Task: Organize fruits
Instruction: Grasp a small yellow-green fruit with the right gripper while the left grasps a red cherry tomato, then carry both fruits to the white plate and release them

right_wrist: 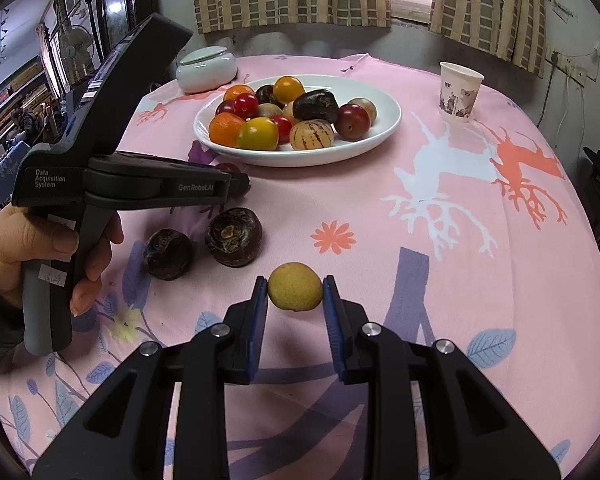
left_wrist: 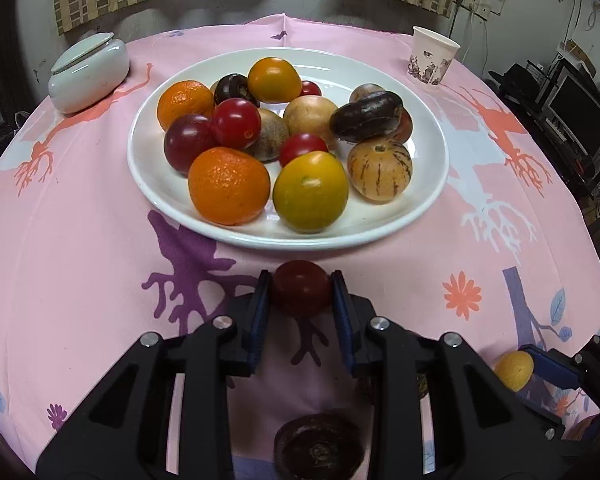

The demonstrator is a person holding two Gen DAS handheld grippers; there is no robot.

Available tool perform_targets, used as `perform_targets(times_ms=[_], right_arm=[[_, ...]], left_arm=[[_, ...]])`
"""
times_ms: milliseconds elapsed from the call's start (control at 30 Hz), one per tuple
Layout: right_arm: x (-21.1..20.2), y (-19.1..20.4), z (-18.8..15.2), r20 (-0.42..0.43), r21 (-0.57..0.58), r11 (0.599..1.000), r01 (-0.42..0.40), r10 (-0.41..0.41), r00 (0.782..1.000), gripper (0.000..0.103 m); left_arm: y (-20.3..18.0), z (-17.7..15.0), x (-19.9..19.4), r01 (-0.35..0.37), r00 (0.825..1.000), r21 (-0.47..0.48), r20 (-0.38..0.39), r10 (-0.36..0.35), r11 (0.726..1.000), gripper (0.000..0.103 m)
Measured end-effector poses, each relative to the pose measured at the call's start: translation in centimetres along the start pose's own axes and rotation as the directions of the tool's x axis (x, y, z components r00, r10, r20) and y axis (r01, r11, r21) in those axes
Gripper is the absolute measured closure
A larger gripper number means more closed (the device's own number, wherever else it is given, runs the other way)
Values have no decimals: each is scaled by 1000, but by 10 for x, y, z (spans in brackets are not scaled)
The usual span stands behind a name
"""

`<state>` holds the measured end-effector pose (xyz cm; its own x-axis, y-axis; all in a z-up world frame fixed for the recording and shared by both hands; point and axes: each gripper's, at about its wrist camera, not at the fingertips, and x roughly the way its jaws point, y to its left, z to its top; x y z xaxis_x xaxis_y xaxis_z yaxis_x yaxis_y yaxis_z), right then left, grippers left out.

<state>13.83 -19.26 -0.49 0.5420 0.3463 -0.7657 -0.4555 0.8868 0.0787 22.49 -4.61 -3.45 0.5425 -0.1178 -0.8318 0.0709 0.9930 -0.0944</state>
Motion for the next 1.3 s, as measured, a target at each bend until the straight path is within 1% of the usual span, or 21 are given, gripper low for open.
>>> perform_targets(times_ms=[100, 200, 367, 500, 567, 600, 667, 733, 800, 933, 1067, 1100, 1167, 1267, 1300], right_arm=[[-2, 0, 1, 6, 0, 1000, -1, 1, 1000, 75], [-3, 0, 1, 10, -2, 1000, 1, -1, 1000, 75], [-7, 3, 1, 36, -11, 1000, -1, 2, 999, 75], [-7, 3, 2, 44, 0, 1000, -3, 3, 999, 75], [-15, 3, 5, 84, 12, 1000, -10, 9, 996, 75], [-24, 5, 9, 122, 16, 1000, -14, 11, 992, 75], [-36, 7, 15, 171, 22, 1000, -13, 9, 985, 75], [-44, 11, 24, 196, 9, 1000, -3, 1, 981, 75], [-47, 14, 37, 214, -12, 1000, 19, -16, 977, 75], [-41, 17, 72, 245, -46, 998, 43, -31, 969, 75], [-11, 22, 106, 252, -60, 997, 48, -31, 967, 75], [-3, 22, 111, 254, -60, 997, 50, -33, 967, 75], [15, 23, 117, 249, -55, 998, 42, -27, 968, 75], [44, 23, 124, 217, -33, 999, 24, -16, 976, 75], [54, 23, 126, 200, -32, 999, 30, -23, 979, 75]], left_arm=[[4, -4, -8, 16, 1000, -9, -4, -16, 1000, 73], [10, -9, -25, 4, 1000, -7, 26, -4, 1000, 73], [13, -25, -53, 9, 998, 43, 62, -11, 999, 73], [15, -38, -68, 22, 997, 75, 70, -27, 997, 72], [15, -43, -78, 21, 996, 98, 82, -29, 995, 72], [17, -44, -83, 21, 995, 111, 91, -31, 994, 72], [21, -43, -90, 37, 993, 118, 105, -49, 992, 72], [28, -37, -97, 63, 990, 117, 121, -78, 991, 72], [33, -28, -102, 76, 987, 117, 135, -92, 990, 72], [41, 6, -102, 112, 979, 97, 162, -127, 989, 72], [46, 42, -91, 132, 973, 65, 181, -142, 989, 72], [47, 52, -85, 137, 973, 53, 181, -144, 989, 72], [49, 63, -75, 121, 975, 41, 185, -127, 992, 72], [51, 76, -57, 116, 978, 33, 169, -120, 993, 72], [52, 78, -52, 112, 980, 29, 165, -115, 993, 72]])
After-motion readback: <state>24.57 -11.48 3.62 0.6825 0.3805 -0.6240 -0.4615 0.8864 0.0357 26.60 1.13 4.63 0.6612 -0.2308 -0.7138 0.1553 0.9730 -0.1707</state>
